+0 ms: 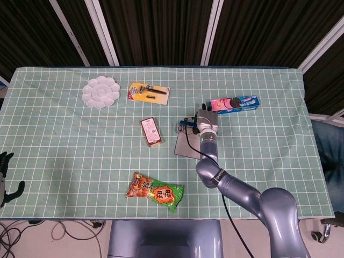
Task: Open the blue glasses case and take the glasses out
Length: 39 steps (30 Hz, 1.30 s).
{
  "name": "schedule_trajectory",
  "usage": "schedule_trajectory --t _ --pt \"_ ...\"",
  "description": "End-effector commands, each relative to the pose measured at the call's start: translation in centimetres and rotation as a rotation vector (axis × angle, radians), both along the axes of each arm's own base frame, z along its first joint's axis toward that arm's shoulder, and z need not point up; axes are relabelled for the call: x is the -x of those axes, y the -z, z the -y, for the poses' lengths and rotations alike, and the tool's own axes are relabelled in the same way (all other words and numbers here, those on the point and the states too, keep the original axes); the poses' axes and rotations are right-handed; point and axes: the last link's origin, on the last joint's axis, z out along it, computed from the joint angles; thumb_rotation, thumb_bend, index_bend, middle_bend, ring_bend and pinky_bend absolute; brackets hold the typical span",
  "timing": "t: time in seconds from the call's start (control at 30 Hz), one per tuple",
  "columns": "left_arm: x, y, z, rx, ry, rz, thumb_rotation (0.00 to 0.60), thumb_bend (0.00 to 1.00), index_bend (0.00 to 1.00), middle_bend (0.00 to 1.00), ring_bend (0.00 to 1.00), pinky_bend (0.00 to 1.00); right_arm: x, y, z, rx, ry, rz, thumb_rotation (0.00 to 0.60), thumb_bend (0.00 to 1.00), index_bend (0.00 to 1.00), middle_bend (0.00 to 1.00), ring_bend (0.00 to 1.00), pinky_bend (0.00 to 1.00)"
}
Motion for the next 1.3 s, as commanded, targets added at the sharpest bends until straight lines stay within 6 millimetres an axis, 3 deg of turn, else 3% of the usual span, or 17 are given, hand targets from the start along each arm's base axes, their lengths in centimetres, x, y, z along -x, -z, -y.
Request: schedule_trajectory --t 0.03,0.7,1.3 --pt "0.0 0.0 0.0 0.000 -0.001 0.001 0.600 0.39 0.07 0.00 0.00 0.00 0.0 0.0 0.0 -0.001 0.000 -0.001 0.600 0.50 0.53 0.00 0.00 0.17" --pt "-0.1 0.0 0.1 0.004 -0.003 0.008 0.600 0.39 0.07 0.00 0.00 0.00 -1.4 -0.4 -0.5 0.018 -0.071 0.024 0.600 0.50 0.54 0.00 0.00 0.17" --pt "-0.1 0.0 0.1 0.007 -0.003 0.013 0.600 0.39 0.07 0.00 0.00 0.00 -3.3 -0.6 -1.2 0.112 -0.300 -0.072 0.600 0.50 0.55 0.00 0.00 0.17"
